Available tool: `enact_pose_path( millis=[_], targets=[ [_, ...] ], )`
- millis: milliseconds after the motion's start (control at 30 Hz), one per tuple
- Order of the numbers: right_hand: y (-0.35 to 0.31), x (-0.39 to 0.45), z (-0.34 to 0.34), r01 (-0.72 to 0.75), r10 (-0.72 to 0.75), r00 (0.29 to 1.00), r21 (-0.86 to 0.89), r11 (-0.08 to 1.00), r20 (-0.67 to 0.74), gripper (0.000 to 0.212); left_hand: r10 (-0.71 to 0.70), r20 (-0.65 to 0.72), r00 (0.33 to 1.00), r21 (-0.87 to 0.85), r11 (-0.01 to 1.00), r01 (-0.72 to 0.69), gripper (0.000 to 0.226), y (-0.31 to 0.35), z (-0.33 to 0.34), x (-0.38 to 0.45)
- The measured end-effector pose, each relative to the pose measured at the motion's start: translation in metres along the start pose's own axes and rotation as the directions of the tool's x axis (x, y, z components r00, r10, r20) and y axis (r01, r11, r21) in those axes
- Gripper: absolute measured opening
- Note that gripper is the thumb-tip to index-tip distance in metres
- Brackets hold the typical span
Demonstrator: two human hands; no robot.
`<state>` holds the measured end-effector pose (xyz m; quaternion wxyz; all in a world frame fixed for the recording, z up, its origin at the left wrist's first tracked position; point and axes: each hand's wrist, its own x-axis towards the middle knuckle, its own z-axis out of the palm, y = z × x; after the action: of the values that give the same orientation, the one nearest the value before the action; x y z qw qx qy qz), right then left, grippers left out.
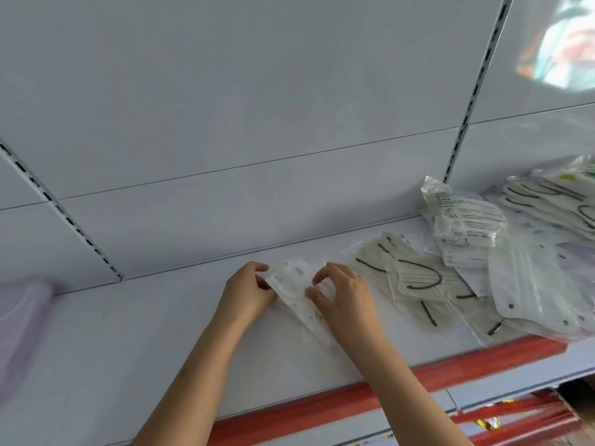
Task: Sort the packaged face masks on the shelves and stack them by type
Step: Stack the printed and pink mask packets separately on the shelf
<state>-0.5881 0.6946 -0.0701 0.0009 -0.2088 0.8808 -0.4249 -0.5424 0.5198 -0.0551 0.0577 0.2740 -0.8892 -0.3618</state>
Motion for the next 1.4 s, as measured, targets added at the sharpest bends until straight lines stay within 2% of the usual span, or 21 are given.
enact_pose_path(
  millis=[67,167,267,333,400,433,467,500,533,567,600,633,767,833,900,1000,1100,1133,1200,1300,1400],
  targets=[
    [0.001,-0.002,-0.002,-0.012,0.017,0.999,-0.107,0.994,0.043,0.019,0.043,-0.028,0.999,-0.013,0.999,-0.044,0.006,0.0,-0.002,-0.001],
    [0.002,-0.003,-0.007,-0.067,0.09,0.993,-0.254,0.965,0.082,0.053,0.008,-0.02,1.0,-0.279,0.96,-0.013,0.012,0.005,-0.008,-0.006],
    [0.001,0.001,-0.013,-0.124,0.145,0.986,-0.23,0.965,0.078,0.081,0.002,0.133,0.991,-0.628,0.774,0.083,0.014,0.016,-0.012,-0.01],
    [0.0,0.004,-0.02,-0.179,0.187,0.978,-0.089,0.98,0.092,0.076,0.029,0.22,0.975,-0.745,0.65,0.149,0.014,0.026,-0.013,-0.011],
    [0.001,0.005,-0.029,-0.223,0.215,0.973,0.103,0.969,0.087,0.043,0.055,0.224,0.973,-0.818,0.554,0.157,0.015,0.033,-0.011,-0.008],
    [0.002,0.004,-0.034,-0.226,0.218,0.974,0.178,0.958,0.062,0.026,0.05,0.188,0.981,-0.81,0.573,0.126,0.02,0.034,-0.008,-0.003],
    [0.005,0.003,-0.037,-0.211,0.212,0.977,0.213,0.954,0.02,0.023,0.051,0.116,0.992,-0.704,0.708,0.046,0.023,0.031,-0.004,0.004],
    [0.007,0.001,-0.041,-0.196,0.205,0.979,0.211,0.958,-0.022,0.031,0.095,0.056,0.994,-0.445,0.894,-0.061,0.026,0.029,-0.001,0.013],
    [0.011,-0.001,-0.043,-0.186,0.197,0.979,0.184,0.965,-0.043,0.037,0.163,0.067,0.984,-0.114,0.981,-0.154,0.034,0.027,0.002,0.02],
    [0.013,-0.003,-0.044,-0.175,0.184,0.982,0.148,0.973,-0.051,0.039,0.193,0.13,0.973,0.15,0.966,-0.211,0.05,0.025,0.006,0.026],
    [0.015,-0.005,-0.044,-0.164,0.171,0.984,0.119,0.979,-0.045,0.037,0.17,0.203,0.964,0.296,0.928,-0.226,0.063,0.027,0.008,0.028],
    [0.017,-0.005,-0.043,-0.153,0.158,0.987,0.105,0.983,-0.032,0.032,0.138,0.251,0.958,0.339,0.915,-0.221,0.068,0.031,0.008,0.03],
    [0.025,-0.006,-0.04,-0.131,0.125,0.991,0.196,0.972,0.044,0.012,0.186,0.263,0.947,0.109,0.969,-0.221,0.021,0.045,0.01,0.029],
    [0.025,-0.009,-0.04,-0.107,0.099,0.994,0.237,0.966,0.047,0.006,0.179,0.262,0.948,-0.152,0.978,-0.142,0.005,0.043,0.01,0.025],
    [0.023,-0.01,-0.044,-0.105,0.095,0.994,0.272,0.957,0.05,0.007,0.156,0.341,0.927,-0.409,0.913,-0.003,0.014,0.04,0.008,0.017],
    [0.013,-0.01,-0.056,-0.079,0.063,0.996,0.264,0.961,0.07,0.02,0.194,0.364,0.911,-0.607,0.791,0.074,0.016,0.041,-0.001,0.002],
    [-0.003,-0.006,-0.07,0.133,-0.133,0.99,-0.001,0.991,0.04,0.044,0.242,0.307,0.92,-0.783,0.614,0.1,0.038,0.039,-0.018,-0.004],
    [-0.009,-0.003,-0.075,0.21,-0.205,0.977,-0.103,0.972,0.058,0.054,0.285,0.252,0.925,-0.803,0.595,0.035,0.051,0.036,-0.025,-0.005],
    [-0.018,0.007,-0.081,0.334,-0.313,0.942,-0.25,0.909,0.12,0.069,0.411,0.157,0.898,-0.713,0.676,-0.185,0.063,0.035,-0.036,-0.008],
    [-0.027,0.015,-0.082,0.438,-0.351,0.89,-0.33,0.837,0.29,0.082,0.431,0.225,0.874,-0.497,0.822,-0.278,0.04,0.038,-0.033,-0.016],
    [-0.015,0.009,-0.082,0.426,-0.291,0.884,-0.372,0.825,0.366,0.09,0.398,0.28,0.873,-0.212,0.913,-0.348,0.016,0.031,-0.017,-0.021]
  ],
)
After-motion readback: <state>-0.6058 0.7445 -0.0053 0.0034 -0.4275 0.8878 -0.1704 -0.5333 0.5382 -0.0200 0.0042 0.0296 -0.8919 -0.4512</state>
